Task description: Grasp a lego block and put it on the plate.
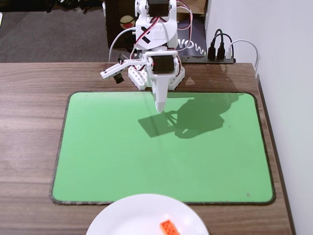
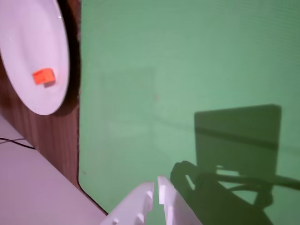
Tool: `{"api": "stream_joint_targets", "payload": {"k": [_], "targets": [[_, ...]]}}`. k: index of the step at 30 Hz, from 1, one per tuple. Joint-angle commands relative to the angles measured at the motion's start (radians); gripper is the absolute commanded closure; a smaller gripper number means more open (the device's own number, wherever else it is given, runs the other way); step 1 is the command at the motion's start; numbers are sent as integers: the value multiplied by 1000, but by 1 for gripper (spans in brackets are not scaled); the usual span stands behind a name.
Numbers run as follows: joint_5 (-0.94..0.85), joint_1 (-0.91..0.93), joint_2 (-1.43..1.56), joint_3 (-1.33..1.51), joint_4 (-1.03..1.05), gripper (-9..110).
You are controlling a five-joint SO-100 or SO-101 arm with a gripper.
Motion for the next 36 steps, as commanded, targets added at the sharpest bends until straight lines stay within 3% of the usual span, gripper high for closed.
{"api": "stream_joint_targets", "payload": {"k": [1, 9, 36], "targets": [[23, 5, 51, 18, 25, 101], [60, 29, 181, 106, 91, 101], [63, 29, 181, 106, 91, 101]]}}
